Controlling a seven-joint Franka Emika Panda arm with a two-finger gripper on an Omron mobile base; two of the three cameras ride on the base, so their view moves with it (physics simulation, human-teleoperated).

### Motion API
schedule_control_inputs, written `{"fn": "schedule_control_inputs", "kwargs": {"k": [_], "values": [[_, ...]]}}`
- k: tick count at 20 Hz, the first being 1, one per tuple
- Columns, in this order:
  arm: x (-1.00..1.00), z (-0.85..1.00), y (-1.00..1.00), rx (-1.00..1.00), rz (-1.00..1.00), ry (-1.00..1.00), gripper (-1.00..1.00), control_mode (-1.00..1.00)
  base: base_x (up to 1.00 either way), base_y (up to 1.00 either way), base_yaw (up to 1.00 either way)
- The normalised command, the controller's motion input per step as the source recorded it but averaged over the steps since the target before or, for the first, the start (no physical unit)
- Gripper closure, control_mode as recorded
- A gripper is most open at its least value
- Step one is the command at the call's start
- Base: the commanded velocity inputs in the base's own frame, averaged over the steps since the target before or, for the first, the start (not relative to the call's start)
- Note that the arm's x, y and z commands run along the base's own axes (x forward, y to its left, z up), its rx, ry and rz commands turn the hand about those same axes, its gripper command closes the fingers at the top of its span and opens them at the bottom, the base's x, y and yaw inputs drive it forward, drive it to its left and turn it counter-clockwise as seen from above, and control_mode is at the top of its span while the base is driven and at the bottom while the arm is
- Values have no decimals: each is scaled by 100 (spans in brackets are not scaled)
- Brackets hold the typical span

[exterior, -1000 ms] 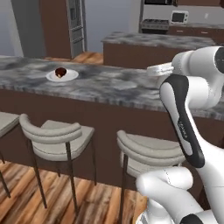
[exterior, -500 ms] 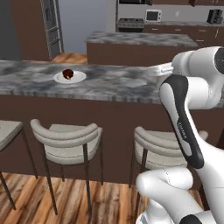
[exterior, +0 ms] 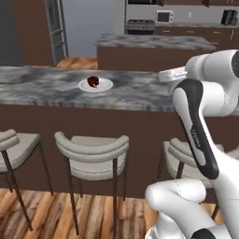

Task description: Retrieve the shaker from the cabinet and place it next the steak on a plate on the dining table.

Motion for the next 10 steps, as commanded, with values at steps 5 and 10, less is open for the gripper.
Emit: {"fn": "schedule_control_inputs", "kwargs": {"k": [5,10], "values": [[0,0,0,0,0,0,100,100,82,19,-3],[0,0,0,0,0,0,100,100,100,0,-7]]}}
